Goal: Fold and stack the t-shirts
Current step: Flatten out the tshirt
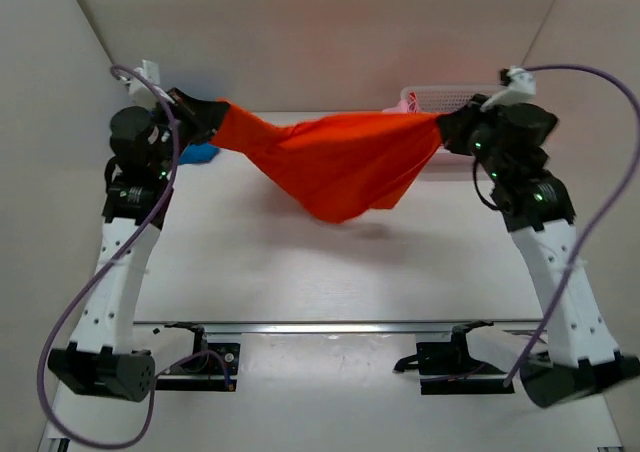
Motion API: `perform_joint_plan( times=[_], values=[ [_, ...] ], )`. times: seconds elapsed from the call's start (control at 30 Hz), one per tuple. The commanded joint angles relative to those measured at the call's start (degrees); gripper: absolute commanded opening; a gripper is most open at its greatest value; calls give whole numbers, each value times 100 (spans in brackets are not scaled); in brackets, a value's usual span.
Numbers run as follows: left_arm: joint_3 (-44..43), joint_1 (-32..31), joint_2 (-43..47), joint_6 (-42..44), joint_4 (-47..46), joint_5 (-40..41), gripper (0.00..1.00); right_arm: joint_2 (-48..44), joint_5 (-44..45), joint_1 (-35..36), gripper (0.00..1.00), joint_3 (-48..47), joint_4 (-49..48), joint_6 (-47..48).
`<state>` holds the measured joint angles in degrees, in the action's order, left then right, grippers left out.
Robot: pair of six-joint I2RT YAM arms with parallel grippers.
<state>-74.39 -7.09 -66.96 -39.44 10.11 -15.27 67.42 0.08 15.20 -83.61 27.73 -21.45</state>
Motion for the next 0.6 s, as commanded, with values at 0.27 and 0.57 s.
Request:
perform_joint_plan(
  times=[0.27,0.57],
  values=[
    [-1850,-29,833,1078,1854,1218,0,-1643,-2388,-2020,0,267,-496,-351],
    [-2730,-100,614,1246,2549,1368,0,-1592,-3260,-2373,0,178,-206,-263]
  ],
)
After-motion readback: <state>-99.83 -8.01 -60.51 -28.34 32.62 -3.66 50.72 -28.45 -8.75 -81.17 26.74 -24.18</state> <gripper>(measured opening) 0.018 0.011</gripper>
